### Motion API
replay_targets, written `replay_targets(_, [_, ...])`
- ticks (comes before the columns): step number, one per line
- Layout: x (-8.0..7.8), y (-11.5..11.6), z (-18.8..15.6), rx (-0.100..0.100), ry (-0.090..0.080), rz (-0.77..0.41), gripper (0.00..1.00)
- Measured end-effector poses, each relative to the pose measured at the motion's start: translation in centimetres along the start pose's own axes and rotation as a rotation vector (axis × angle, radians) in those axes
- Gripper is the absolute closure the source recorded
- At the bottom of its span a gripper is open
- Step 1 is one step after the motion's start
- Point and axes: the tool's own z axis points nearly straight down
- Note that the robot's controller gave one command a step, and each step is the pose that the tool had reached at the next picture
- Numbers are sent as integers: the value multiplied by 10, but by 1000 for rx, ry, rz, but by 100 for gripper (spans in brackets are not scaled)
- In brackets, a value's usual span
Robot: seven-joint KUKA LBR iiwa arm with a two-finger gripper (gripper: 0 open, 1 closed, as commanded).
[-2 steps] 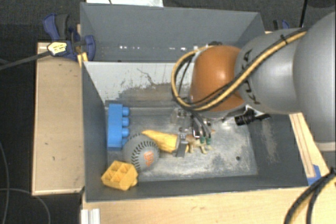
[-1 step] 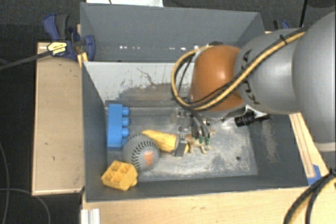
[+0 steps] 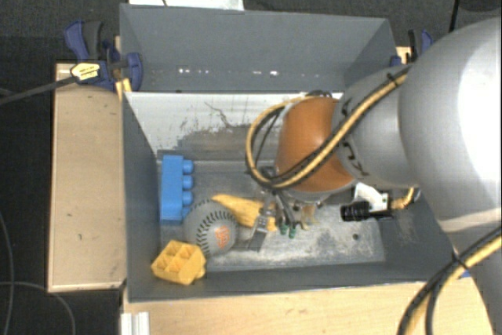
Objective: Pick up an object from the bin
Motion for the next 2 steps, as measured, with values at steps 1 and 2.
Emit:
replay_targets(1, [-7, 6, -2, -2, -7, -39, 100])
replay_targets(2, [-7, 6, -2, -2, -7, -38, 100])
